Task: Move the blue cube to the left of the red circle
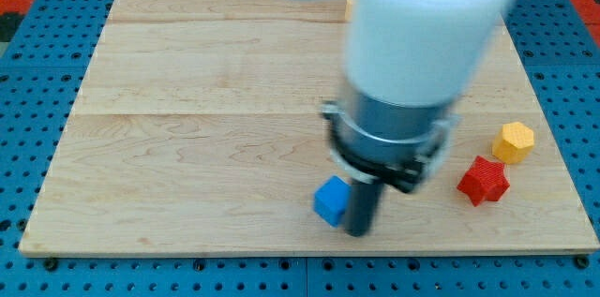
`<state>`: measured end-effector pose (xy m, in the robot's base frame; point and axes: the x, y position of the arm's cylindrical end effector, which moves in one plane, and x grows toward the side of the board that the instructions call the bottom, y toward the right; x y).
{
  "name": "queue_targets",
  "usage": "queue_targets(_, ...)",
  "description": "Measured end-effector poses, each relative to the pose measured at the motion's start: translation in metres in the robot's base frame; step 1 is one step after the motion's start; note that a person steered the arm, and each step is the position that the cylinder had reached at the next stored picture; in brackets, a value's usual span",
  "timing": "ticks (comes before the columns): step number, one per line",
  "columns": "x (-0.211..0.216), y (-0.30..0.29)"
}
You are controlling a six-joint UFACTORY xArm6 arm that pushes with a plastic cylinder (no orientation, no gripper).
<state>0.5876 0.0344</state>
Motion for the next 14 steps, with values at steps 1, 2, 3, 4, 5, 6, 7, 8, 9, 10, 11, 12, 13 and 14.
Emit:
queue_targets(1, -0.028, -0.049)
queue_targets(2, -0.063, -0.084)
queue_targets(3, -0.086, -0.079)
queue_targets(4, -0.115, -0.058)
queue_targets(5, -0.156, -0.057)
queue_targets(6, -0.173, -0.094)
queue_targets(7, -0.184, -0.132)
queue_targets(8, -0.213, -0.138)
queue_targets(9, -0.242, -0.176)
queue_targets(10, -0.259, -0.154)
queue_targets(11, -0.255, -0.080)
queue_targets(12, -0.239, -0.082)
queue_targets(13, -0.230, -0.104)
queue_targets(14, -0.225, -0.059)
